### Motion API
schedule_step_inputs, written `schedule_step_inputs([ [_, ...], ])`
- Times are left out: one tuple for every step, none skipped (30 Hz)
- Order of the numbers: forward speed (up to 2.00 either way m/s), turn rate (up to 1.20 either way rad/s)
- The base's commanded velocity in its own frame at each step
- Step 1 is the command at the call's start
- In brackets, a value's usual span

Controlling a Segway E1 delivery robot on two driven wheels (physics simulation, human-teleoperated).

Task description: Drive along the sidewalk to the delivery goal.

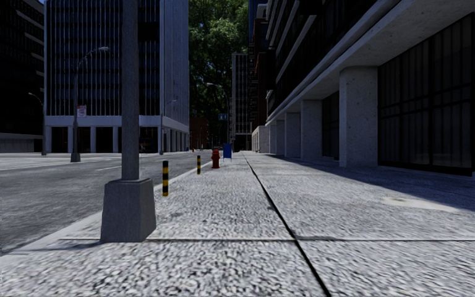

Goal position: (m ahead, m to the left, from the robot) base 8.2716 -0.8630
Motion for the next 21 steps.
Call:
schedule_step_inputs([
  [2.00,0.00],
  [2.00,-0.01],
  [2.00,-0.03],
  [2.00,-0.04],
  [2.00,-0.06],
  [2.00,-0.06],
  [2.00,-0.08],
  [2.00,-0.09],
  [2.00,-0.10],
  [2.00,-0.10],
  [2.00,-0.10],
  [2.00,-0.10],
  [2.00,-0.10],
  [2.00,-0.10],
  [2.00,-0.10],
  [2.00,-0.10],
  [2.00,-0.10],
  [2.00,-0.05],
  [2.00,0.00],
  [2.00,0.00],
  [2.00,0.00],
])
